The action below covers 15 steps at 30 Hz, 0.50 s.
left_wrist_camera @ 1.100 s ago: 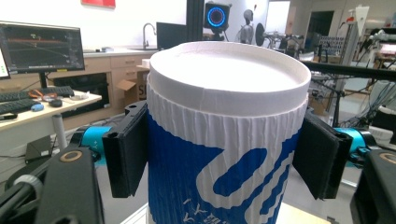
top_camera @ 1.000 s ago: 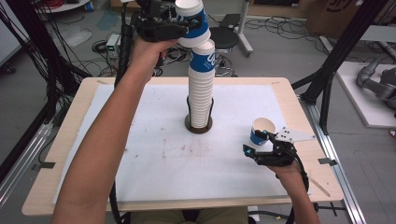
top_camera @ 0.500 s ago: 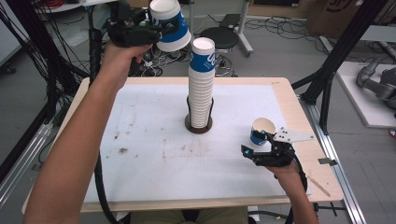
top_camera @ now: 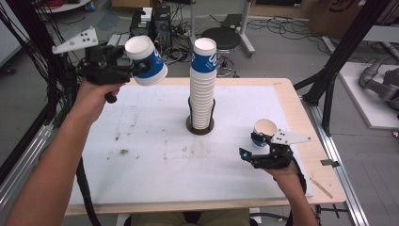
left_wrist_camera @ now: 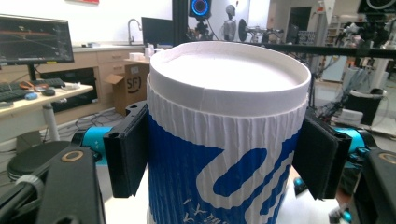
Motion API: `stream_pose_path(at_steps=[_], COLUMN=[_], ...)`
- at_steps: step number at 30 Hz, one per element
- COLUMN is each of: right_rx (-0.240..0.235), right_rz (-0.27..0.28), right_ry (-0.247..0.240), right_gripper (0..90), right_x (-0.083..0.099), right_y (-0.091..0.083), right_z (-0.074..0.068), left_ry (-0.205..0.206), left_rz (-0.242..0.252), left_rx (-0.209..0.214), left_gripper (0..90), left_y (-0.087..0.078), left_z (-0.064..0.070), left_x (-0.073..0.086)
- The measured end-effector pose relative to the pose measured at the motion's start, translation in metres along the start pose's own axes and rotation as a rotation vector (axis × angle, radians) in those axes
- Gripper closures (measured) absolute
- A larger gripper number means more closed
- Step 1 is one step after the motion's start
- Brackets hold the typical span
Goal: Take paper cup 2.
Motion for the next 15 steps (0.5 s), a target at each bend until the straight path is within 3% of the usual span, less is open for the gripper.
stream_pose_path(at_steps=[6, 12, 15], right_rx=[-0.005, -0.011, -0.011], right_rz=[-0.002, -0.010, -0.014], right_ry=[-0.010, -0.015, -0.023], right_gripper=[19.6, 19.6, 19.6], right_x=[0.000, 0.001, 0.002], right_y=[0.002, 0.005, 0.007], right_z=[-0.002, -0.005, -0.005], left_ry=[0.000, -0.021, -0.019], left_rz=[-0.016, -0.008, -0.029], left_rx=[0.021, 0.022, 0.024], left_gripper=[27.9, 27.8, 27.8], left_y=[-0.017, -0.031, -0.034], left_z=[0.009, 0.016, 0.023], left_x=[0.034, 0.056, 0.069])
Point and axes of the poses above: each handheld gripper's, and its own axes: y roughly forward along the jaws, x roughly out of its underside, z roughly to its right, the point moved 4 cm from there along y, roughly forward along the jaws, and after that the axes turned 4 degrees about x, right-handed, at the moved point
